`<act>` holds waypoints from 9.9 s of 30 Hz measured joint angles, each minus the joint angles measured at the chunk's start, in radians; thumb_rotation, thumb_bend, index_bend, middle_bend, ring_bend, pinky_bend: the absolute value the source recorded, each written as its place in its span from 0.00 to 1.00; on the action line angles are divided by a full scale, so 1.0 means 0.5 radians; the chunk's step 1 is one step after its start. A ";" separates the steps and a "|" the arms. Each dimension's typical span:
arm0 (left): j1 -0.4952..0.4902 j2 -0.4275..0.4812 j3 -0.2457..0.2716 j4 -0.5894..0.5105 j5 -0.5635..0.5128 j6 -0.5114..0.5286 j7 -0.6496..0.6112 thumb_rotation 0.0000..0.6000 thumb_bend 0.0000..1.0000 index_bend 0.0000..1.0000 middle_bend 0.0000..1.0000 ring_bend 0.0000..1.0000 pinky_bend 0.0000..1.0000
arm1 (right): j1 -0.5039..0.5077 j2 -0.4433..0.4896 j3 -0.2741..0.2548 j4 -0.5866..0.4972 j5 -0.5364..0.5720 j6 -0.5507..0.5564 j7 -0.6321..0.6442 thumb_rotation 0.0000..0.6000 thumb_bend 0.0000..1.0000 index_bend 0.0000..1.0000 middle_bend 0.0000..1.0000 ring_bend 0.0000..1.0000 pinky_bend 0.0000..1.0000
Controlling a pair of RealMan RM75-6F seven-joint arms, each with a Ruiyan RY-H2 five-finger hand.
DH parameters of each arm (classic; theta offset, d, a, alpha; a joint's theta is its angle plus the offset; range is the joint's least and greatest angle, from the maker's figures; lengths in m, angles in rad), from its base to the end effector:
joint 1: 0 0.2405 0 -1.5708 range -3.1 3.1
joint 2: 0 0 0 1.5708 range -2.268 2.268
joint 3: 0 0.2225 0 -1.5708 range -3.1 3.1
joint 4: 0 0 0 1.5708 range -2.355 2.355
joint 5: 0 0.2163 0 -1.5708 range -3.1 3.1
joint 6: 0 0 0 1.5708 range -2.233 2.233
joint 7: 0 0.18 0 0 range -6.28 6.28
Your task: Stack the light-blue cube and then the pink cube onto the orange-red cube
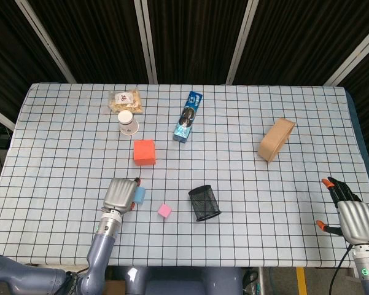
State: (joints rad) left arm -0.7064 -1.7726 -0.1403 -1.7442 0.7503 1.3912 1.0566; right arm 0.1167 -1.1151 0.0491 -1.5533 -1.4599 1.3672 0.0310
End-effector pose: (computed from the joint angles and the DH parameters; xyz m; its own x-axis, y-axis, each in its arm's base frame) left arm -0.0894 0.2825 -0.0636 0.6221 0.2718 0.7343 0.7828 -0.1968 -0.5904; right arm -0.3044 -0.2243 0.1304 0.4171 -0.1012 0.9032 -0.9074 0.0105 0.4202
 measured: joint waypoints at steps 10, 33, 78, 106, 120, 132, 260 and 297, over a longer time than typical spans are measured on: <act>0.004 0.005 -0.014 -0.007 -0.012 0.025 0.001 1.00 0.29 0.38 0.86 0.70 0.72 | 0.013 -0.003 -0.011 0.001 -0.010 -0.023 0.006 1.00 0.14 0.13 0.11 0.13 0.33; -0.218 0.016 -0.647 -0.570 -0.396 0.614 0.419 1.00 0.29 0.40 0.85 0.71 0.72 | 0.013 -0.012 -0.017 -0.005 -0.016 -0.017 -0.012 1.00 0.14 0.13 0.11 0.13 0.33; -0.713 -0.102 -0.916 0.505 -0.835 0.175 0.321 1.00 0.31 0.43 0.84 0.68 0.71 | 0.008 -0.007 -0.006 0.012 0.054 -0.051 -0.001 1.00 0.14 0.14 0.11 0.13 0.33; -0.822 -0.202 -0.971 0.673 -0.961 0.239 0.201 1.00 0.31 0.42 0.84 0.68 0.71 | 0.005 0.011 -0.018 -0.018 0.034 -0.047 -0.004 1.00 0.14 0.14 0.11 0.13 0.33; -0.889 -0.215 -0.981 0.708 -0.980 0.258 0.247 1.00 0.31 0.42 0.84 0.68 0.71 | 0.005 0.014 -0.019 -0.011 0.031 -0.052 0.022 1.00 0.14 0.14 0.11 0.13 0.34; -0.890 -0.214 -0.958 0.741 -0.988 0.221 0.236 1.00 0.31 0.42 0.83 0.68 0.70 | 0.006 0.017 -0.021 -0.010 0.030 -0.056 0.031 1.00 0.14 0.14 0.11 0.13 0.33; -0.593 -0.162 -0.065 -0.133 -0.559 -0.052 0.064 1.00 0.27 0.38 0.83 0.67 0.70 | 0.029 0.021 -0.028 -0.035 0.059 -0.115 0.027 1.00 0.14 0.17 0.11 0.13 0.34; -0.581 -0.180 -0.078 -0.112 -0.620 -0.023 0.172 1.00 0.27 0.42 0.84 0.67 0.70 | 0.033 0.030 -0.027 -0.048 0.086 -0.145 0.040 1.00 0.14 0.17 0.11 0.13 0.35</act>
State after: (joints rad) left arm -0.9970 -1.8625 -0.1792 -1.8004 0.4402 1.3798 1.1426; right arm 0.1330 -1.1002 0.0355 -1.5772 -1.4167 1.2946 0.0508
